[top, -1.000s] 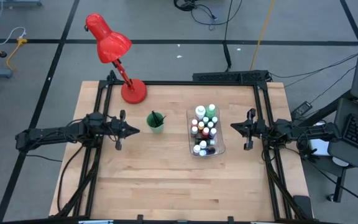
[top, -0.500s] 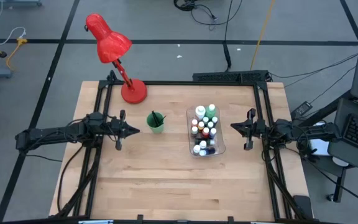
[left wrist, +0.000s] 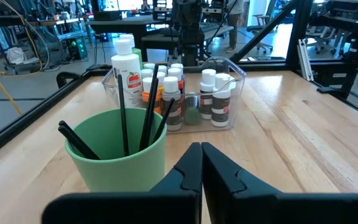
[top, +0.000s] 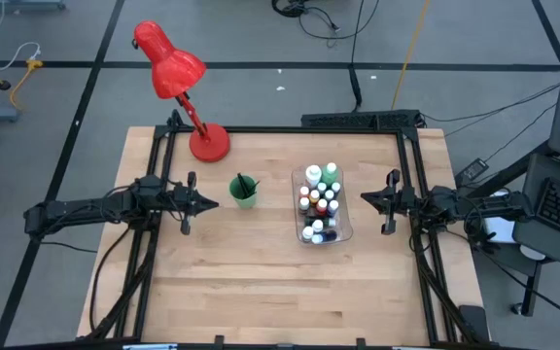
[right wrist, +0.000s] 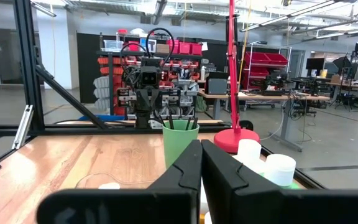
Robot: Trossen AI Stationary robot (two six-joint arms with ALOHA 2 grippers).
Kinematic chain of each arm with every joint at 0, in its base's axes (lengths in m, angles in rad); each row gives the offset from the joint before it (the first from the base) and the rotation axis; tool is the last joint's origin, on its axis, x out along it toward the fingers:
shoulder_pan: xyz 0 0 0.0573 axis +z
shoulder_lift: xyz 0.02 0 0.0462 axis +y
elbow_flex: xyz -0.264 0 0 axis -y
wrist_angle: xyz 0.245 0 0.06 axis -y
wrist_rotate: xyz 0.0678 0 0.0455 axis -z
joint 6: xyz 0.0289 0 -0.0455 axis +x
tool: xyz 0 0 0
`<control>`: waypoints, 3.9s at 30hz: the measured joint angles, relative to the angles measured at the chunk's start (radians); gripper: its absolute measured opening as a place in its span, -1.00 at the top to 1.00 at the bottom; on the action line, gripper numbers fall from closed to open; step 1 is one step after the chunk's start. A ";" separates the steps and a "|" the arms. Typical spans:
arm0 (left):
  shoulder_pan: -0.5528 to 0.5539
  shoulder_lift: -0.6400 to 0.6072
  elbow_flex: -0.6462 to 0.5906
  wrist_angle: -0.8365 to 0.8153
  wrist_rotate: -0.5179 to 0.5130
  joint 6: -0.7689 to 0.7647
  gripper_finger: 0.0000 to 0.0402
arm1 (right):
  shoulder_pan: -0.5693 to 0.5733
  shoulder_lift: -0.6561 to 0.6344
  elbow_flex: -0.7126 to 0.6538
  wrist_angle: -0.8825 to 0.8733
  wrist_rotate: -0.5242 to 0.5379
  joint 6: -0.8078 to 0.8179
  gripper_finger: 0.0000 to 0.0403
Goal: Pick & Place Paint Supplies
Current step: Return to Home Position
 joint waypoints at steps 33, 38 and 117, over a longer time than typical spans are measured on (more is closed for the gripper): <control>0.000 0.000 0.000 0.000 0.000 0.000 0.87 | 0.000 0.000 0.000 0.000 0.000 0.000 0.98; 0.000 0.000 0.000 0.000 0.000 0.000 0.87 | 0.000 0.000 0.000 0.000 0.000 0.000 0.98; 0.000 0.000 0.000 0.000 0.000 0.000 0.87 | 0.000 0.000 0.000 0.000 0.000 0.000 0.98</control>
